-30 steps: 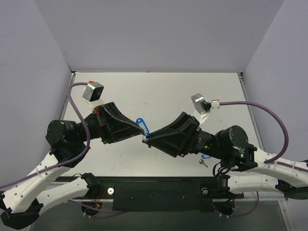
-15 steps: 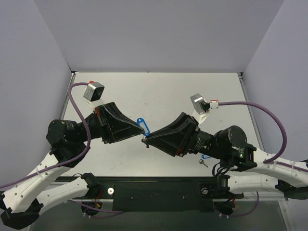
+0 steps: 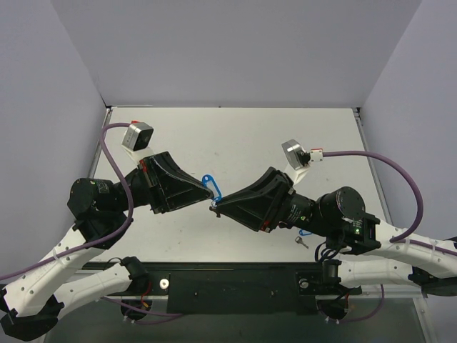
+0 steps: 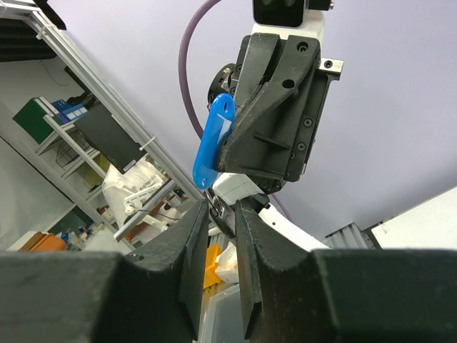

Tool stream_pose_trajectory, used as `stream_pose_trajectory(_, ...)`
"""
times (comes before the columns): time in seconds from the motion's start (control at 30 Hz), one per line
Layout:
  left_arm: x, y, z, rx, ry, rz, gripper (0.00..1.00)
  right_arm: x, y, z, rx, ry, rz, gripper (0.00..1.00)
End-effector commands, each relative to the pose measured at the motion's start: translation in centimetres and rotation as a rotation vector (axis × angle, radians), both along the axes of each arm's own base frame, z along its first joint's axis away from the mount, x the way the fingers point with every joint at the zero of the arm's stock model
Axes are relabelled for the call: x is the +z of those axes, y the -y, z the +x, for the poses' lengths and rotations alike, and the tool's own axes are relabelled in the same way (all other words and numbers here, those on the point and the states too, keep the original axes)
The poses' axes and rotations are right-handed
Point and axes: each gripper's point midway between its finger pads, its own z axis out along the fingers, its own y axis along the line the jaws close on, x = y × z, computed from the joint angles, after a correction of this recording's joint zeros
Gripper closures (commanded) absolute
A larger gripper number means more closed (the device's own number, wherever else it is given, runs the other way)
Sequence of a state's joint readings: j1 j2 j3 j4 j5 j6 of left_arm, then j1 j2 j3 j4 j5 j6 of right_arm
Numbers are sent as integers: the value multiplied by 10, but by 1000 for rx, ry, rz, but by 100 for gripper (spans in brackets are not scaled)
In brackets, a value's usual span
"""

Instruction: Remove the keys from the keyring

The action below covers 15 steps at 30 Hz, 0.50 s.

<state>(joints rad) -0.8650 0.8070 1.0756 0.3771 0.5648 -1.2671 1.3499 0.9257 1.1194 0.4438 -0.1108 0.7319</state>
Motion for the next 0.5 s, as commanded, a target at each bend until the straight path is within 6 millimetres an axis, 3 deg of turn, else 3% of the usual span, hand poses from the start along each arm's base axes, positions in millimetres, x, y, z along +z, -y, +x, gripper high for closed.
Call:
stream_pose_trajectory(0.0, 13, -8, -5, 16, 37, -38, 100, 13, 5, -1, -7, 12, 54, 82)
stream_pose_trajectory(0.37, 9, -7, -4, 22, 34, -27, 100, 10, 4, 0, -12, 9, 43, 88)
stream_pose_trajectory(0.47, 7, -6, -3, 30, 34, -12, 100, 10, 5, 1, -16, 5, 40, 95)
